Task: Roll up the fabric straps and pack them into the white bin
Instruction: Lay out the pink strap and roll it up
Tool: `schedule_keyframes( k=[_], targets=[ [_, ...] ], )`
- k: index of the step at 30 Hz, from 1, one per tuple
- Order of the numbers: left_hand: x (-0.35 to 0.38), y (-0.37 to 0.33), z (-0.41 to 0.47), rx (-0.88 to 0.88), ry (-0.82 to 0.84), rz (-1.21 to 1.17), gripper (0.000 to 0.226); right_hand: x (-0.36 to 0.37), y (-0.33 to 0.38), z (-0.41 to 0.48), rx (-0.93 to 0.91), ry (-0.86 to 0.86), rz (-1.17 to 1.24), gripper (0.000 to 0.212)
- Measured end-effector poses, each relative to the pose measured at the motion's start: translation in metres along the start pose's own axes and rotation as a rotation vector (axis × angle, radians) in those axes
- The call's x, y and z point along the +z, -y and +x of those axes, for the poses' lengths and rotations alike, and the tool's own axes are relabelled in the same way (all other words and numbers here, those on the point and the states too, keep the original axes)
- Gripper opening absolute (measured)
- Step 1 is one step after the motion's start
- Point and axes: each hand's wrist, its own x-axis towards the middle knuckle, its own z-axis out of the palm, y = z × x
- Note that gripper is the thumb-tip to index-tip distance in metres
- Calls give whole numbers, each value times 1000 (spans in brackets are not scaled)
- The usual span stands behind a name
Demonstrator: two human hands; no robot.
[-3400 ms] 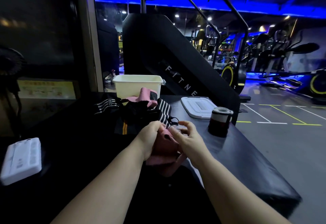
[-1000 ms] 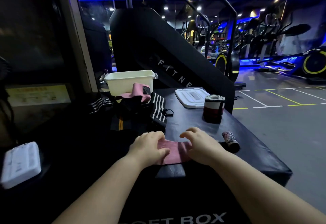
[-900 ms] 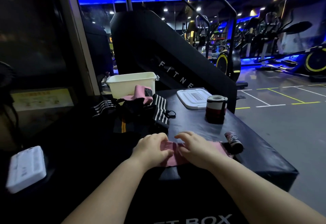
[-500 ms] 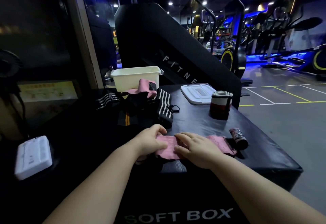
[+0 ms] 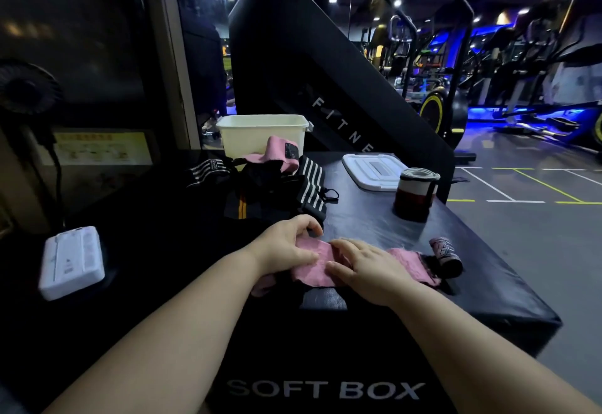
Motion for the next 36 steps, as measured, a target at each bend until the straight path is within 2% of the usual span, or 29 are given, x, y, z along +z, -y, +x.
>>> schedule_keyframes(
  k=[4,8,11,13,19,21,25,30,36],
  targets=[
    [-5,-1,2,-87,21,141,38,0,0,-1,4,0,1,60],
    [-11,-4,2,-220,6,365,53,1,-2,0,12,0,-7,60],
    [-11,-5,-3,-345,-26,429,63,3,-3,1,15,-2,-9,61],
    [-8,-8,-5,-401,-53,455,59,3,-3,2,15,-4,-10,61],
    [0,-18,-2,-330,-116,493,35,4,-2,1,12,-2,-7,61],
    [-3,-15,-4,-341,-110,477,37,4,-1,0,11,-2,-1,61],
    [-22,-10,-10,-343,-101,578,59,3,-2,0,11,-9,4,61],
    [-39,7,-24,-305,-29,700,57,1,-4,-1,11,-4,9,61],
    [-29,20,-28,-277,-87,638,56,-9,7,3,-27,33,6,54]
  ],
)
